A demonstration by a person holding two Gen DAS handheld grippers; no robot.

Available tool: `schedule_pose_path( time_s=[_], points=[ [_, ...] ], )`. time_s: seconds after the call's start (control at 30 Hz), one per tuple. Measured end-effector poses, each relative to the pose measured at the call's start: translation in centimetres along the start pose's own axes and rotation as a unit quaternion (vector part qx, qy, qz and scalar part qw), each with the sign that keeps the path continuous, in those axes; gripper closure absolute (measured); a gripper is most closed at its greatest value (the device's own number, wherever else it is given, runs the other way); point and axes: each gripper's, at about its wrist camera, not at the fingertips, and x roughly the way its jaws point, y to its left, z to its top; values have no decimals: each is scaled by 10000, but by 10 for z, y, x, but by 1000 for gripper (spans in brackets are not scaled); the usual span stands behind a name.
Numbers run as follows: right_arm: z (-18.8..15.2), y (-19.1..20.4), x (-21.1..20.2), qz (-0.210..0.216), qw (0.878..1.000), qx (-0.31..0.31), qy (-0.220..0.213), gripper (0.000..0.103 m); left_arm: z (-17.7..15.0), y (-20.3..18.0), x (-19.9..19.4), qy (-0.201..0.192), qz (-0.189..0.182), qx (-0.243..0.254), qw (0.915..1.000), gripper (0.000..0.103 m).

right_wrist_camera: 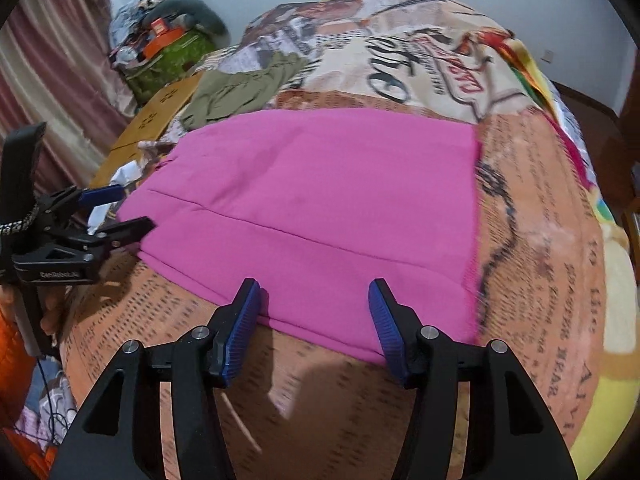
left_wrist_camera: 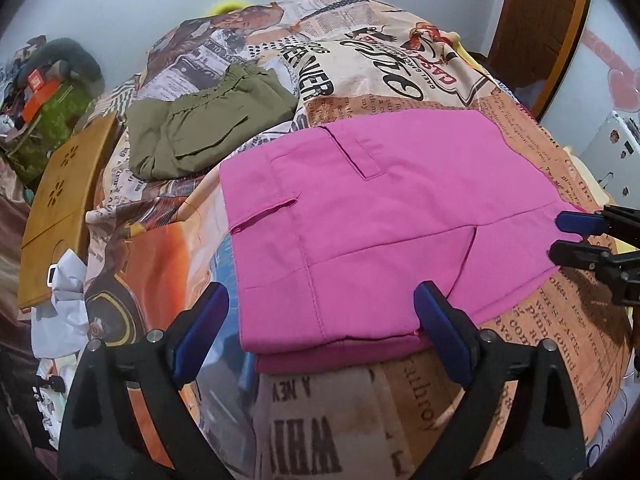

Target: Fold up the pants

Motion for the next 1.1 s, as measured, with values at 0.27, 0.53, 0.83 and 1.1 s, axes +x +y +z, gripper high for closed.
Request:
schedule_pose_path(
  time_s=[0.27, 0.53, 0.83, 1.1],
  points=[
    [-11, -21, -10, -60, 9996, 264, -1, 51, -6, 1, -1, 8, -23, -33, 10000, 8],
    [-7, -25, -17, -51, 9989, 457, -40, 51, 3, 11, -8, 81, 78, -310, 9995, 8],
    [17, -40, -33, -218, 9975, 489, -451, 51, 38, 54, -25, -336, 581, -715, 9952, 8],
    [45, -62, -31, -411, 9956, 523, -653, 51, 70, 75, -6, -343, 708, -844, 9933, 8]
  ],
)
